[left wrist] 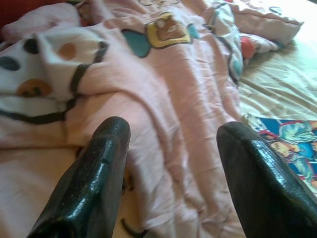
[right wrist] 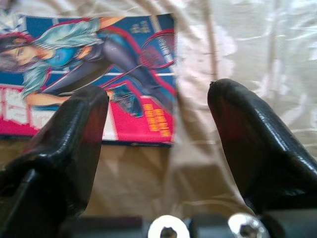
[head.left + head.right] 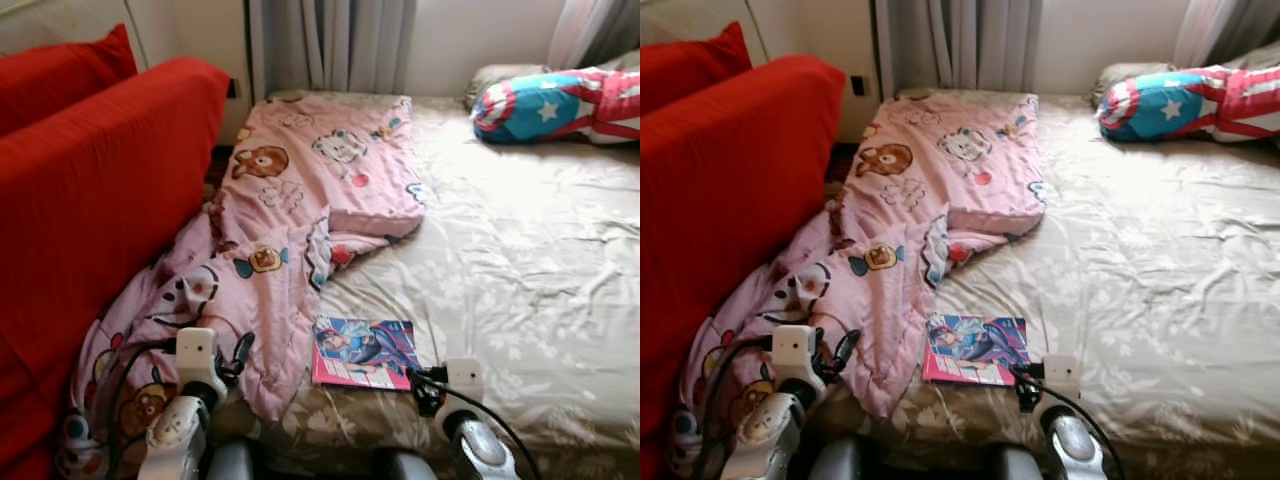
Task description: Clean up the room
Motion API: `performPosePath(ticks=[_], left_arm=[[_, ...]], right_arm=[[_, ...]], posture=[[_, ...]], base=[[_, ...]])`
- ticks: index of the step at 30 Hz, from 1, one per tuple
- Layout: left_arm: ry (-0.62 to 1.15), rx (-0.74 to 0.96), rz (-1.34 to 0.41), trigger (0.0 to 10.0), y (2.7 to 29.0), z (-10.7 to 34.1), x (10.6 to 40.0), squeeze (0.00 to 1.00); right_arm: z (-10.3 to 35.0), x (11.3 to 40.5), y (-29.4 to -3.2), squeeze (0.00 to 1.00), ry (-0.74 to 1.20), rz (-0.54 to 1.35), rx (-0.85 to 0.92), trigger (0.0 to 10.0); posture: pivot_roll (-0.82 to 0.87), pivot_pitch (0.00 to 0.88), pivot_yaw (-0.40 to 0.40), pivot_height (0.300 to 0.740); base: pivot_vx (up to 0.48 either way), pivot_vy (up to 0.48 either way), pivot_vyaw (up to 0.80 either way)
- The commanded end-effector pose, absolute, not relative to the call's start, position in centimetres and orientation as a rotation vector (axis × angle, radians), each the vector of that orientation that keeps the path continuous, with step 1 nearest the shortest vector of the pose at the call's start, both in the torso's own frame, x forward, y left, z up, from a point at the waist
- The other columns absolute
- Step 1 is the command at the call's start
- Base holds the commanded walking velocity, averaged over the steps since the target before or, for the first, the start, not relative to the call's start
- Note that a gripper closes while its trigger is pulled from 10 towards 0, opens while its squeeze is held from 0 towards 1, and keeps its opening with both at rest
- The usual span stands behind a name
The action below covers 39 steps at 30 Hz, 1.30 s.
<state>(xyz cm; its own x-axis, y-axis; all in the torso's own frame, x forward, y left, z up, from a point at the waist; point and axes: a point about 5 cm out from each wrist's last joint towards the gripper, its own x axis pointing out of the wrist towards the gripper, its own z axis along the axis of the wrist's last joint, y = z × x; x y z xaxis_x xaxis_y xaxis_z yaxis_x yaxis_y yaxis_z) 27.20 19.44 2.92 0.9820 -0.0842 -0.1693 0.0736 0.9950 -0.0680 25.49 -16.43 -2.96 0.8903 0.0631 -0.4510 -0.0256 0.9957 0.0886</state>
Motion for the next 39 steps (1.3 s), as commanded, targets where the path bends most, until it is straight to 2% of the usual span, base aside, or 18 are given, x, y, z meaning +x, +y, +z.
performPosePath(ticks=[1,17,21,33,36,39], left_arm=[[0.171,-0.070,-0.061,10.0,19.8,3.2,27.6,0.00],[0.134,-0.060,-0.020,10.0,20.7,4.5,28.9,0.00],[0.134,-0.056,-0.032,10.0,20.4,4.6,29.2,0.00],[0.130,-0.047,-0.027,10.0,20.6,4.5,28.0,0.00],[0.126,-0.040,-0.027,10.0,20.8,4.7,27.9,0.00],[0.129,-0.035,-0.018,10.0,21.0,4.7,27.6,0.00]], right_arm=[[-2.6,26.0,-16.8,0.00,0.459,0.023,0.093,10.0],[-2.2,26.8,-17.2,0.00,0.480,-0.010,0.082,10.0],[-1.6,27.3,-17.4,0.00,0.436,-0.030,0.100,10.0],[-1.6,27.2,-18.5,0.00,0.420,-0.074,0.184,10.0],[-0.7,28.1,-18.4,1.00,0.371,-0.063,0.244,10.0],[0.1,28.9,-18.2,1.00,0.342,-0.040,0.258,10.0]], posture=[[0.05,0.117,-0.060,0.608],[0.06,0.166,-0.046,0.608],[0.06,0.161,-0.035,0.589],[0.07,0.271,-0.017,0.589],[0.08,0.300,-0.019,0.589],[0.08,0.310,-0.013,0.589]], base=[[0.000,0.000,0.00],[0.000,0.000,0.00],[0.000,0.000,0.00],[0.000,0.000,0.00],[0.000,0.000,0.00],[0.000,0.000,0.00]])
